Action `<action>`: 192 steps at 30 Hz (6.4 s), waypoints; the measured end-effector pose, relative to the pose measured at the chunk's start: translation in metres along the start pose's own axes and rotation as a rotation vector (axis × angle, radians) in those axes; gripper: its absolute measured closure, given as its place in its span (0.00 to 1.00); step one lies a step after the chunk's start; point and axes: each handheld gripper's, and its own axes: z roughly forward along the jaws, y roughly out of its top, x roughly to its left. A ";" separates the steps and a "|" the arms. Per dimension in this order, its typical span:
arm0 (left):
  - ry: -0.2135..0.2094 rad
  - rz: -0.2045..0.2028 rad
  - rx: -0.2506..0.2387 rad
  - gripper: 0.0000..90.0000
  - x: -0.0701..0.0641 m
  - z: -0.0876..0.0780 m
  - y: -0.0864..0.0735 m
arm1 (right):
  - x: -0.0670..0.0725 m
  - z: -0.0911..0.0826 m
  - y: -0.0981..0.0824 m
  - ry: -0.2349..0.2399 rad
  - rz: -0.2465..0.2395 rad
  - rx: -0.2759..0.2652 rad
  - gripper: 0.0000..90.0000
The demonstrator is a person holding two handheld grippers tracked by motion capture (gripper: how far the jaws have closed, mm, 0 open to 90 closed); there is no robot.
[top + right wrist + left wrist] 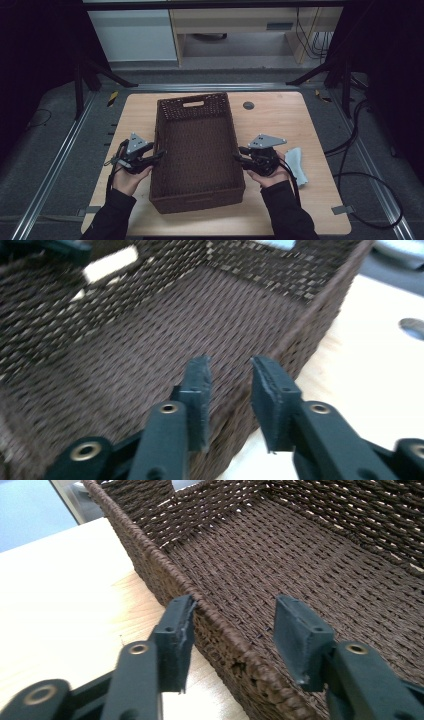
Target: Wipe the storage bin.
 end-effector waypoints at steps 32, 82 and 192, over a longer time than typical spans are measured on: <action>-0.007 0.017 0.059 0.59 0.001 0.007 -0.007 | -0.011 -0.009 -0.004 -0.085 0.050 -0.098 0.58; 0.008 -0.028 0.049 0.66 0.001 0.007 -0.007 | -0.110 -0.054 -0.127 -0.377 0.242 0.235 0.78; -0.025 -0.026 0.060 0.77 0.024 0.004 -0.007 | -0.096 0.118 -0.011 -0.133 0.131 0.035 0.93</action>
